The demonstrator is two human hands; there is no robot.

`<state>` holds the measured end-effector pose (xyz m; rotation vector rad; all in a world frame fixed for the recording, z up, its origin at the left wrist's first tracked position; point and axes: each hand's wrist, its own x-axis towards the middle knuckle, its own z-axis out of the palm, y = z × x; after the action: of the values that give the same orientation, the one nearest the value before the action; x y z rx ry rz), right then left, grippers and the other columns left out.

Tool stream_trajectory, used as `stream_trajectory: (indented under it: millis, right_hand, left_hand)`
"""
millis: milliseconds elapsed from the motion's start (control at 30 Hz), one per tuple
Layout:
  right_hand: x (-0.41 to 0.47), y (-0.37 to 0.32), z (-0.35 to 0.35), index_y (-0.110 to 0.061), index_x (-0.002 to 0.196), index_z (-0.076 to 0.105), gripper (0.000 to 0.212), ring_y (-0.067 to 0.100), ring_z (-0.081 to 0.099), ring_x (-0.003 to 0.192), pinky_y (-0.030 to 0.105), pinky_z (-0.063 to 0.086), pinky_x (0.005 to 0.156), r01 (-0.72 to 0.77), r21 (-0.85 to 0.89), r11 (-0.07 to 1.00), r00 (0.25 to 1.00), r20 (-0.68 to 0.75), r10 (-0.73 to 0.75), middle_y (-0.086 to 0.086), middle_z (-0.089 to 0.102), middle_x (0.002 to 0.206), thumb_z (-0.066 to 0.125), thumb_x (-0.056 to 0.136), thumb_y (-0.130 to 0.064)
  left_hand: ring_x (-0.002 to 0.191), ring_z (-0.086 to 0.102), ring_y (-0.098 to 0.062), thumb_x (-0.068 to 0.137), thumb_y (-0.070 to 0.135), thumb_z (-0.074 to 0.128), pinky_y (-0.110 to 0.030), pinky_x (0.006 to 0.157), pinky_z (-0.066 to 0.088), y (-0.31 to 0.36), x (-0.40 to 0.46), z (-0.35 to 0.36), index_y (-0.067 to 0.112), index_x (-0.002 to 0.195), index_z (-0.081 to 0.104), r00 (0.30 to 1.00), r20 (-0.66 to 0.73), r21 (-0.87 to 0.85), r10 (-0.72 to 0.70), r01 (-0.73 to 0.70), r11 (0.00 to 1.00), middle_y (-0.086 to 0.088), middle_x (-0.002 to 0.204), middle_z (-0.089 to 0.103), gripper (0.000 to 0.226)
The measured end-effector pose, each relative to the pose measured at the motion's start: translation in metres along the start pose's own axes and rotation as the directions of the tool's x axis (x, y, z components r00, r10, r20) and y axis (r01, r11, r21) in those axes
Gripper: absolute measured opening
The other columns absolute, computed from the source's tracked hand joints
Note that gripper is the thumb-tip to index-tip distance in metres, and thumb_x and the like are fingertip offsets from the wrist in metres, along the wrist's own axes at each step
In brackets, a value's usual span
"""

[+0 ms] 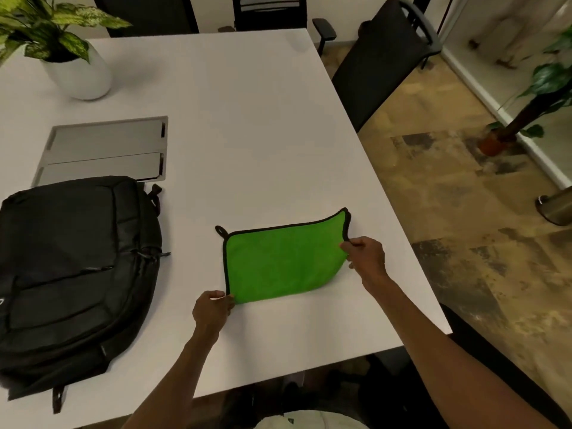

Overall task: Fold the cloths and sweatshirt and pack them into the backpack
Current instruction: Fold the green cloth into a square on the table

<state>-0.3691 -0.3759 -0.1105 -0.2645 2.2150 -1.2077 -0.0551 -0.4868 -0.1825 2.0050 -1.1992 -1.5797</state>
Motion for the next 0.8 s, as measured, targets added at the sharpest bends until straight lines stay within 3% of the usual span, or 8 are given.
stream_trajectory:
  millis: [67,233,400,467,600,700,800]
  right_hand:
    - [-0.014,-0.012,0.024,-0.012,0.086,0.069,0.013,0.02,0.065,0.072,0.036,0.055,0.068,0.095,-0.05,0.994,0.995,0.008,-0.095,0.005,0.07,0.08,0.078,0.078,-0.017]
    - [-0.056,-0.031,0.089,-0.008,0.091,0.071,0.016,0.01,0.061,0.071,0.007,0.042,0.059,0.284,-0.145,0.948,0.957,0.11,-0.27,-0.001,0.068,0.08,0.077,0.08,-0.018]
    - [-0.087,-0.018,0.155,-0.004,0.092,0.069,0.015,0.016,0.061,0.074,0.02,0.044,0.065,0.371,-0.235,0.899,0.915,0.256,-0.311,0.006,0.07,0.084,0.073,0.082,-0.014]
    - [-0.096,-0.006,0.175,-0.004,0.089,0.068,0.01,0.02,0.062,0.075,0.026,0.045,0.065,0.41,-0.273,0.87,0.892,0.319,-0.32,0.009,0.069,0.082,0.071,0.081,-0.01]
    - [-0.102,0.024,0.201,-0.004,0.087,0.066,0.007,0.023,0.06,0.076,0.026,0.041,0.066,0.436,-0.324,0.84,0.866,0.404,-0.294,0.01,0.066,0.082,0.069,0.081,-0.007]
    - [-0.104,0.034,0.209,-0.004,0.087,0.065,0.008,0.024,0.058,0.078,0.03,0.043,0.068,0.445,-0.337,0.83,0.872,0.374,-0.316,0.009,0.063,0.082,0.068,0.082,-0.008]
    - [-0.109,0.025,0.209,-0.006,0.088,0.06,0.006,0.017,0.051,0.075,0.024,0.039,0.067,0.458,-0.286,0.842,0.885,0.233,-0.403,0.004,0.058,0.082,0.065,0.084,-0.009]
  left_hand:
    - [0.062,0.064,-0.026,0.08,0.005,0.071,-0.046,0.079,0.057,-0.003,0.004,-0.005,0.013,0.084,0.066,0.998,0.053,0.048,0.025,-0.028,0.998,-0.011,0.069,0.07,0.01]
    - [0.064,0.061,-0.023,0.082,0.005,0.069,-0.045,0.08,0.056,-0.006,0.007,-0.015,0.027,0.077,0.072,0.987,0.144,0.123,0.064,-0.082,0.989,-0.005,0.07,0.071,0.022]
    - [0.074,0.066,-0.022,0.086,0.008,0.068,-0.044,0.082,0.057,-0.01,0.016,-0.019,0.032,0.075,0.072,0.974,0.218,0.095,0.062,-0.084,0.992,0.001,0.075,0.073,0.026]
    - [0.069,0.065,-0.02,0.087,0.01,0.067,-0.044,0.081,0.057,-0.012,0.019,-0.02,0.032,0.075,0.073,0.97,0.237,0.082,0.051,-0.073,0.994,0.0,0.074,0.073,0.026]
    - [0.065,0.062,-0.018,0.089,0.017,0.066,-0.044,0.08,0.056,-0.014,0.024,-0.021,0.031,0.076,0.074,0.963,0.266,0.074,0.048,-0.07,0.995,-0.004,0.072,0.072,0.02]
    - [0.067,0.061,-0.017,0.09,0.019,0.065,-0.041,0.079,0.056,-0.014,0.026,-0.022,0.031,0.079,0.074,0.955,0.288,0.081,0.063,-0.09,0.993,-0.005,0.076,0.073,0.018]
    - [0.067,0.061,-0.015,0.091,0.019,0.063,-0.039,0.079,0.055,-0.013,0.026,-0.023,0.029,0.086,0.075,0.949,0.306,0.092,0.076,-0.109,0.99,-0.001,0.079,0.073,0.016]
